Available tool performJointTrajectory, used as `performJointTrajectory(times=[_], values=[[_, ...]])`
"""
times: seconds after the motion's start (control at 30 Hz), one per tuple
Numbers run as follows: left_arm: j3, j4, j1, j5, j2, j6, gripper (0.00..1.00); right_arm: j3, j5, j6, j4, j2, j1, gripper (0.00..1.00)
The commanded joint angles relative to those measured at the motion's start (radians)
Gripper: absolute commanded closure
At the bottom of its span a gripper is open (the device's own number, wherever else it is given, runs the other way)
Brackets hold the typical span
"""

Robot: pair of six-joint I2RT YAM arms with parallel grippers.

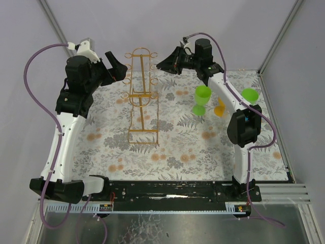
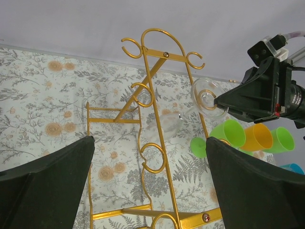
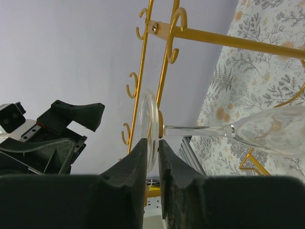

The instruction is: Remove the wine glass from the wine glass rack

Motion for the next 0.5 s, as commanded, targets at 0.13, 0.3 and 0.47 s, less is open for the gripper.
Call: performJointTrajectory(times=[0.13, 0.3, 0.47], values=[[-0.014, 0.040, 0.010, 0.016, -0.018, -0.010, 0.00, 0.016, -0.032, -0.013, 0.021, -0.045, 0.007, 0.93], [-0.017, 0.040, 0.011, 0.017, -0.020, -0.009, 0.00, 0.012, -0.027, -0.014, 0.018, -0.068, 0.007, 0.99], [-0.019, 0.040, 0.010, 0.023, -0.023, -0.013, 0.00, 0.011, -0.020, -0.010, 0.010, -0.091, 0.000, 1.00]])
